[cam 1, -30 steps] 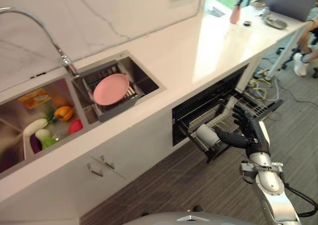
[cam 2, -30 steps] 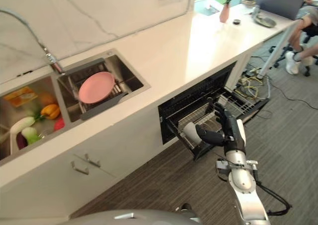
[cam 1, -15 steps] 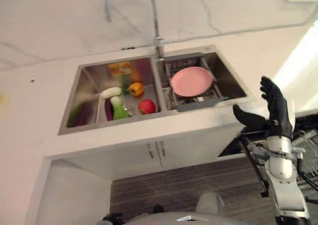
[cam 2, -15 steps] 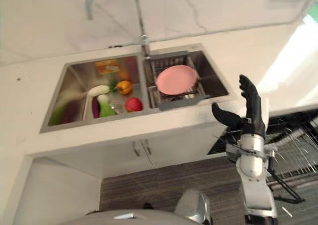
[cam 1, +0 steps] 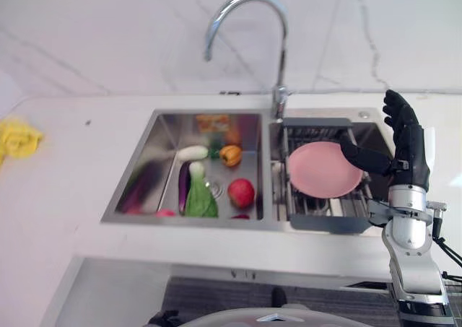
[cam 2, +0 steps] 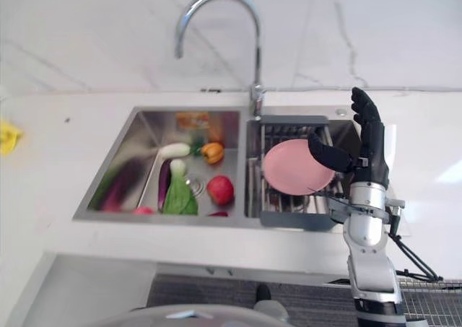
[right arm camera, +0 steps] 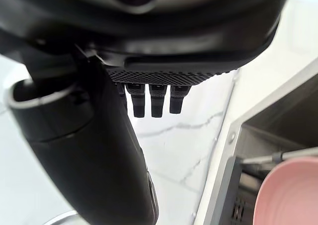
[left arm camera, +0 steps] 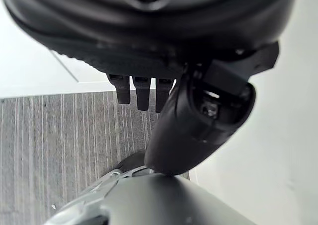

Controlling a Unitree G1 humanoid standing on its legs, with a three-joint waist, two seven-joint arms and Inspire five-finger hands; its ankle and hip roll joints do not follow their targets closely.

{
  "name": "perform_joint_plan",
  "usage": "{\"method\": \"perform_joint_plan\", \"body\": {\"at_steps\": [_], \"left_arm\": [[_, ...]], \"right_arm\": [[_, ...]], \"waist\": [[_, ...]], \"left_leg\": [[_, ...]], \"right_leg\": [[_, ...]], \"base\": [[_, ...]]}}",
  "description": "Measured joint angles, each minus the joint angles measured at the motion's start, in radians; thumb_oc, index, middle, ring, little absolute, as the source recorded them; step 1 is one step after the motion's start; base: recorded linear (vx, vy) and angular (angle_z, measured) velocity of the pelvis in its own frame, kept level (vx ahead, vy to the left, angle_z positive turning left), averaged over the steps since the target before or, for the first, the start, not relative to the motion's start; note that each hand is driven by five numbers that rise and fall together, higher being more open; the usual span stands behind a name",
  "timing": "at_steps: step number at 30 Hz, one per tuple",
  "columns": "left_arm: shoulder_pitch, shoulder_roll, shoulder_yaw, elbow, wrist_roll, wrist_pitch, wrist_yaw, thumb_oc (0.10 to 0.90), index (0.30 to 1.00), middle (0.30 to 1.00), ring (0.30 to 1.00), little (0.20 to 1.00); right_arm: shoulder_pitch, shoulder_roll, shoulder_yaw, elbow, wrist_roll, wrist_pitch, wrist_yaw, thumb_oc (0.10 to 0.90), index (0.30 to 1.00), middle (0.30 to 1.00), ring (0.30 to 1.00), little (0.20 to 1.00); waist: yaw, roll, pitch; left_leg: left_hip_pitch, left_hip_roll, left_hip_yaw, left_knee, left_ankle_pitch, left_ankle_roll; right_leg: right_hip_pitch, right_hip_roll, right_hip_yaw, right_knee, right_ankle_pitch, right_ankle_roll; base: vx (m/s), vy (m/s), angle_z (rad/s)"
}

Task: Place the dishes in the dishwasher.

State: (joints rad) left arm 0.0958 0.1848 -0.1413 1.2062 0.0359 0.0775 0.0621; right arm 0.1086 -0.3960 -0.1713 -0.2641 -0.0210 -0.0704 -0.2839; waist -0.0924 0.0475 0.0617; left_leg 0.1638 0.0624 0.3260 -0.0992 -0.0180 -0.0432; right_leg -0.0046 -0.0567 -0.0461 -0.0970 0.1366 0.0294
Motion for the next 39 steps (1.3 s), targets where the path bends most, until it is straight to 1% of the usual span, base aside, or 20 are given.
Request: {"method": "perform_joint_plan", "body": {"at_steps": [1, 2, 3, 4, 5, 7, 9, 11, 12, 14, 16, 21, 26, 29, 31, 33, 34, 36, 37, 39], "left_arm": [[-0.006, -0.007, 0.001, 0.001, 0.010, 0.006, 0.000, 0.800, 0.900, 0.900, 0.900, 0.900], [-0.013, -0.009, 0.000, 0.000, 0.016, 0.009, -0.001, 0.800, 0.900, 0.900, 0.900, 0.900], [-0.020, -0.013, 0.001, -0.006, 0.016, 0.006, -0.005, 0.800, 0.900, 0.900, 0.900, 0.900], [-0.038, -0.020, -0.001, -0.006, 0.016, 0.002, -0.009, 0.800, 0.900, 0.900, 0.900, 0.900], [-0.056, -0.027, -0.007, -0.006, 0.016, 0.000, -0.014, 0.800, 0.900, 0.900, 0.900, 0.900], [-0.086, -0.045, -0.040, -0.023, 0.016, -0.001, -0.025, 0.800, 0.900, 0.900, 0.900, 0.900], [-0.097, -0.079, -0.040, -0.036, 0.015, 0.010, -0.031, 0.800, 0.900, 0.900, 0.900, 0.900], [-0.093, -0.110, -0.041, -0.042, 0.015, 0.009, -0.038, 0.800, 0.900, 0.900, 0.900, 0.900], [-0.091, -0.118, -0.043, -0.042, 0.016, 0.006, -0.041, 0.800, 0.900, 0.900, 0.900, 0.900], [-0.094, -0.125, -0.043, -0.041, 0.017, 0.004, -0.043, 0.800, 0.900, 0.900, 0.900, 0.900], [-0.103, -0.128, -0.049, -0.026, 0.026, -0.002, -0.046, 0.800, 0.900, 0.900, 0.900, 0.900], [-0.110, -0.125, -0.050, -0.025, 0.066, -0.011, -0.062, 0.800, 0.900, 0.900, 0.900, 0.900], [-0.121, -0.125, -0.049, -0.022, 0.094, -0.013, -0.069, 0.800, 0.900, 0.900, 0.900, 0.900], [-0.113, -0.123, -0.042, -0.016, 0.094, -0.013, -0.069, 0.800, 0.900, 0.900, 0.900, 0.900], [-0.119, -0.114, -0.034, -0.003, 0.095, -0.027, -0.071, 0.800, 0.900, 0.900, 0.900, 0.900], [-0.119, -0.114, -0.034, -0.003, 0.095, -0.027, -0.071, 0.800, 0.900, 0.900, 0.900, 0.900], [-0.119, -0.104, -0.031, -0.002, 0.108, -0.036, -0.071, 0.800, 0.900, 0.900, 0.900, 0.900], [-0.120, -0.091, -0.028, -0.003, 0.118, -0.044, -0.071, 0.800, 0.900, 0.900, 0.900, 0.900], [-0.118, -0.081, -0.027, -0.002, 0.132, -0.047, -0.075, 0.800, 0.900, 0.900, 0.900, 0.900], [-0.115, -0.072, -0.028, -0.003, 0.138, -0.046, -0.081, 0.800, 0.900, 0.900, 0.900, 0.900]], "right_arm": [[0.010, -0.013, 0.002, 0.013, 0.025, 0.002, 0.009, 0.800, 0.900, 0.900, 0.900, 0.900], [0.025, -0.006, 0.003, 0.019, 0.028, 0.004, 0.015, 0.800, 0.900, 0.900, 0.900, 0.900], [0.041, -0.005, 0.011, 0.024, 0.035, 0.003, 0.024, 0.800, 0.900, 0.900, 0.900, 0.900], [0.051, -0.002, 0.014, 0.030, 0.056, 0.003, 0.037, 0.800, 0.900, 0.900, 0.900, 0.900], [0.056, 0.004, 0.019, 0.042, 0.067, 0.003, 0.046, 0.800, 0.900, 0.900, 0.900, 0.900], [0.073, 0.007, 0.033, 0.050, 0.093, 0.004, 0.072, 0.800, 0.900, 0.900, 0.900, 0.900], [0.091, 0.005, 0.054, 0.054, 0.106, 0.004, 0.103, 0.800, 0.900, 0.900, 0.900, 0.900], [0.107, -0.002, 0.056, 0.054, 0.112, 0.004, 0.132, 0.800, 0.900, 0.900, 0.900, 0.900], [0.105, -0.007, 0.056, 0.053, 0.114, 0.004, 0.144, 0.800, 0.900, 0.900, 0.900, 0.900], [0.106, -0.013, 0.055, 0.053, 0.118, 0.004, 0.150, 0.800, 0.900, 0.900, 0.900, 0.900], [0.106, -0.046, 0.062, 0.054, 0.142, 0.004, 0.185, 0.800, 0.900, 0.900, 0.900, 0.900], [0.104, -0.155, 0.069, 0.055, 0.139, 0.004, 0.281, 0.800, 0.900, 0.900, 0.900, 0.900], [0.095, -0.165, 0.069, 0.065, 0.119, 0.003, 0.298, 0.800, 0.900, 0.900, 0.900, 0.900], [0.093, -0.168, 0.068, 0.066, 0.096, 0.003, 0.306, 0.800, 0.900, 0.900, 0.900, 0.900], [0.068, -0.215, 0.067, 0.099, 0.058, -0.002, 0.319, 0.800, 0.900, 0.900, 0.900, 0.900], [0.068, -0.215, 0.067, 0.099, 0.058, -0.002, 0.319, 0.800, 0.900, 0.900, 0.900, 0.900], [0.055, -0.292, 0.044, 0.155, 0.036, -0.015, 0.322, 0.800, 0.900, 0.900, 0.900, 0.900], [0.049, -0.335, -0.014, 0.199, 0.017, -0.019, 0.323, 0.800, 0.900, 0.900, 0.900, 0.900], [0.047, -0.374, -0.039, 0.210, 0.000, -0.020, 0.324, 0.800, 0.900, 0.900, 0.900, 0.900], [0.047, -0.417, -0.071, 0.220, -0.027, -0.021, 0.327, 0.800, 0.900, 0.900, 0.900, 0.900]], "waist": [[0.000, 0.019, -0.002], [-0.012, 0.022, -0.005], [-0.033, 0.018, -0.005], [-0.044, 0.021, -0.007], [-0.046, 0.021, -0.007], [-0.052, 0.019, -0.007], [-0.060, 0.021, -0.006], [-0.060, 0.024, -0.003], [-0.055, 0.028, -0.004], [-0.060, 0.024, -0.001], [-0.064, 0.025, 0.001], [-0.052, 0.026, 0.003], [-0.034, 0.028, 0.003], [-0.018, 0.029, 0.004], [-0.005, 0.031, 0.003], [-0.005, 0.031, 0.003], [0.011, 0.031, 0.003], [0.019, 0.029, 0.002], [0.025, 0.031, 0.001], [0.022, 0.033, -0.001]], "left_leg": [[0.012, 0.041, -0.005, 0.000, 0.016, -0.024], [0.032, 0.046, 0.003, 0.005, 0.013, -0.029], [0.041, 0.046, 0.017, 0.005, 0.009, -0.033], [0.048, 0.052, 0.027, 0.005, -0.003, -0.042], [0.051, 0.054, 0.036, 0.006, -0.009, -0.044], [0.051, 0.051, 0.053, 0.006, -0.011, -0.043], [0.054, 0.051, 0.059, 0.006, -0.011, -0.043], [0.063, 0.052, 0.077, 0.006, -0.011, -0.043], [0.065, 0.053, 0.080, 0.006, -0.011, -0.043], [0.066, 0.054, 0.082, 0.006, -0.011, -0.043], [0.066, 0.054, 0.096, 0.006, -0.011, -0.043], [0.060, 0.056, 0.096, 0.006, -0.011, -0.042], [0.045, 0.060, 0.046, 0.005, -0.019, -0.043], [0.037, 0.059, 0.040, 0.005, -0.019, -0.043], [0.029, 0.056, 0.018, 0.005, -0.020, -0.042], [0.029, 0.056, 0.018, 0.005, -0.020, -0.042], [0.030, 0.056, 0.008, 0.003, -0.022, -0.038], [0.029, 0.055, -0.006, 0.005, -0.022, -0.038], [0.029, 0.054, -0.007, 0.005, -0.022, -0.038], [0.031, 0.054, -0.007, 0.005, -0.022, -0.038]], "right_leg": [[0.004, 0.030, 0.025, 0.000, -0.004, 0.002], [0.018, 0.034, 0.031, 0.000, -0.006, 0.004], [0.022, 0.032, 0.026, -0.004, -0.022, 0.017], [0.022, 0.028, -0.002, -0.006, -0.032, 0.011], [0.019, 0.021, -0.037, -0.006, -0.030, 0.014], [0.008, 0.013, -0.061, -0.006, -0.021, 0.027], [0.004, 0.016, -0.056, -0.006, -0.014, 0.035], [0.005, 0.022, -0.039, -0.006, -0.010, 0.032], [0.005, 0.023, -0.033, -0.006, -0.010, 0.031], [0.002, 0.026, -0.028, -0.006, -0.008, 0.031], [-0.001, 0.028, -0.023, -0.006, -0.008, 0.031], [-0.004, 0.027, -0.027, -0.006, -0.003, 0.030], [0.006, 0.022, -0.070, -0.006, -0.004, 0.028], [0.007, 0.018, -0.080, -0.006, -0.003, 0.029], [0.012, 0.011, -0.097, -0.006, -0.003, 0.029], [0.012, 0.011, -0.097, -0.006, -0.003, 0.029], [0.023, 0.008, -0.109, -0.006, -0.005, 0.027], [0.023, 0.006, -0.119, -0.006, -0.007, 0.028], [0.022, 0.005, -0.119, -0.006, -0.007, 0.028], [0.022, 0.006, -0.119, -0.006, -0.009, 0.030]], "base": [[0.04, -0.057, -0.70], [0.03, -0.051, -0.50], [0.03, -0.051, -0.25], [0.02, -0.059, -0.22], [0.02, -0.061, -0.31], [0.02, -0.057, -0.30], [0.01, -0.047, -0.22], [0.01, -0.034, -0.23], [0.01, -0.039, -0.22], [0.01, -0.034, -0.10], [0.00, -0.031, -0.08], [-0.01, -0.028, -0.01], [-0.02, -0.022, 0.26], [0.00, -0.008, 0.20], [0.00, -0.015, 0.22], [0.00, -0.005, 0.09], [0.00, -0.010, 0.21], [0.02, -0.013, 0.20], [0.02, -0.007, 0.03], [0.00, 0.000, 0.00]]}}
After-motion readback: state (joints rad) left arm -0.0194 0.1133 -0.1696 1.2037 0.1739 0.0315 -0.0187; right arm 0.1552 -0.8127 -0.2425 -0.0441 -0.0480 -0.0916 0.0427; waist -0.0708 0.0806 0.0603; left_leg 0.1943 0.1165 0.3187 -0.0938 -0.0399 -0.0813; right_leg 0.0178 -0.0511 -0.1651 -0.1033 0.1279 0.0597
